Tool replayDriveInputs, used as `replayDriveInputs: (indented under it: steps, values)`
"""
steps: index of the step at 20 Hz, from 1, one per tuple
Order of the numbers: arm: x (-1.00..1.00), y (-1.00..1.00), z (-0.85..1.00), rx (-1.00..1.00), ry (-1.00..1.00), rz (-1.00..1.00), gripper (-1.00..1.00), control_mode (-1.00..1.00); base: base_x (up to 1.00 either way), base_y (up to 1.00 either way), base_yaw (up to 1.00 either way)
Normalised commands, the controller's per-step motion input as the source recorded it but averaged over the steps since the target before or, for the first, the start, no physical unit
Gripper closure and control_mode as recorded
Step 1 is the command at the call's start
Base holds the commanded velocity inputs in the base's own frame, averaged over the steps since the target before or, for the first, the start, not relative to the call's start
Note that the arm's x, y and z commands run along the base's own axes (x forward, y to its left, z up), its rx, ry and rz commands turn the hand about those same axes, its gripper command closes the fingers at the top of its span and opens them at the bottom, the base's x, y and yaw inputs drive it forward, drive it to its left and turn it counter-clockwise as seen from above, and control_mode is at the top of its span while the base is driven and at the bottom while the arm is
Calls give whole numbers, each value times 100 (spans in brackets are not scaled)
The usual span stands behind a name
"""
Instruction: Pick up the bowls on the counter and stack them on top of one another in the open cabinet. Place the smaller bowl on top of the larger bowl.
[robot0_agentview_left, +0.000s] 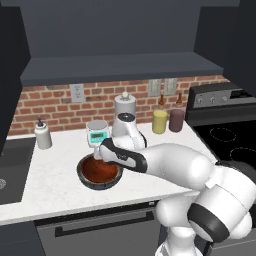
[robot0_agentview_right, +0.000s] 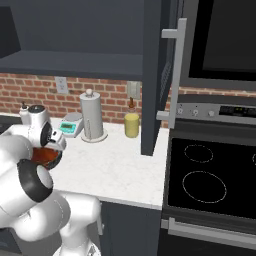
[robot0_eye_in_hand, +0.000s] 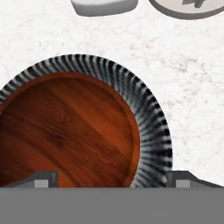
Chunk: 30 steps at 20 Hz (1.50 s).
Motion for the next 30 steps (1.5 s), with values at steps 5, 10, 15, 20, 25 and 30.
replayDriveInputs:
  steps: [5, 10, 15, 20, 25, 30]
  values:
    - [-22, -29, 0, 3, 0, -7, -100, -100, 0, 0, 0]
    - [3, 0, -10, 0, 0, -1, -100, -100, 0, 0, 0]
    - [11, 0, -24, 0, 1, 0, -100, -100, 0, 0, 0]
    - [11, 0, -44, -2, 7, 0, -100, -100, 0, 0, 0]
    - [24, 0, -10, 0, 0, 0, -100, -100, 0, 0, 0]
    - [19, 1, -11, 0, 0, 0, 100, -100, 0, 0, 0]
